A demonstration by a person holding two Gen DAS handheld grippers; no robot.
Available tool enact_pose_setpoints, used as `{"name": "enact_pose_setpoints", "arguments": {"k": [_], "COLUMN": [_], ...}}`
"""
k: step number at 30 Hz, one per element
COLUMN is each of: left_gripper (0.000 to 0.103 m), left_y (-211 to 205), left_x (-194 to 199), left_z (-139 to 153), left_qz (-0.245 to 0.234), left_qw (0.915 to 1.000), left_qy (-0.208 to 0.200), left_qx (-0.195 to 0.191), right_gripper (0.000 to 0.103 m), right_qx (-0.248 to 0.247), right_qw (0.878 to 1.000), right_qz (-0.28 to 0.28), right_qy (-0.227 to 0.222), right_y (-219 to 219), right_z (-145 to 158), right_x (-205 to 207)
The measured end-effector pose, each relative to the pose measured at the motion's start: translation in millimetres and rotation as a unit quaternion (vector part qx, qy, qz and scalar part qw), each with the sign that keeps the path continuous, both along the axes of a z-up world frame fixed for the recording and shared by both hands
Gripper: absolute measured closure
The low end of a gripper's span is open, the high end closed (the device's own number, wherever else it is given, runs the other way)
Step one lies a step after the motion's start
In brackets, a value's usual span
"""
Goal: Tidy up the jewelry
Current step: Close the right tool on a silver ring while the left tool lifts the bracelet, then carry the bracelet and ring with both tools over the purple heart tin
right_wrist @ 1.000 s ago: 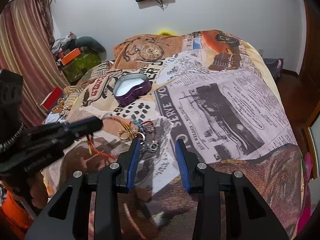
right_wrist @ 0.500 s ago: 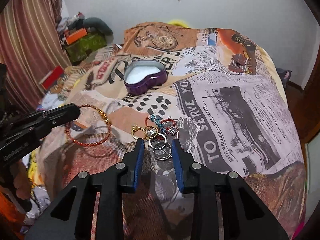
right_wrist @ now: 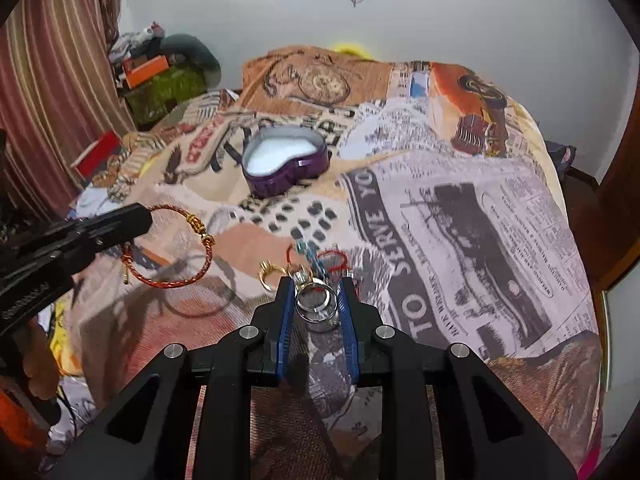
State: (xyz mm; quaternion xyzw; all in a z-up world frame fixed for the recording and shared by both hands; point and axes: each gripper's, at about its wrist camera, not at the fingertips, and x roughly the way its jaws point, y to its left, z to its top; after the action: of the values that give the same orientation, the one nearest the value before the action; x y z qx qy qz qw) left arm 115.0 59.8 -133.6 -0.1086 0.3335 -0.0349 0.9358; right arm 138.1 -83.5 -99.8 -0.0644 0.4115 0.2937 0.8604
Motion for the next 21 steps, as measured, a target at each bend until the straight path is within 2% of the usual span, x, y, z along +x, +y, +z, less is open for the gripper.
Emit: {"name": "enact_pose_setpoints", "arguments": {"k": [4, 14, 21], "left_gripper": [0.1, 0.1, 0.1], "left_y": [5, 26, 45], "left_x": [2, 26, 56], "left_z": [11, 35, 38], "left_qz": [0.009, 0.043, 0.045], "left_qw": [0.9998, 0.9962, 0.9964], "left_qy": [-0.015, -0.058, -0.059], "left_qx": [0.006, 0.049, 0.041], "right_gripper": [0.083, 0.083, 0.083], "right_qx": [0.011, 0.047, 0.055], "right_qw": [1.0, 0.997, 0.994], "right_qz": [0.001, 0.013, 0.025], "right_qy": [-0.023, -0.067, -0.09], "right_y": [5, 26, 45], "right_z": [17, 50, 64], "right_x": [3, 28, 51]}}
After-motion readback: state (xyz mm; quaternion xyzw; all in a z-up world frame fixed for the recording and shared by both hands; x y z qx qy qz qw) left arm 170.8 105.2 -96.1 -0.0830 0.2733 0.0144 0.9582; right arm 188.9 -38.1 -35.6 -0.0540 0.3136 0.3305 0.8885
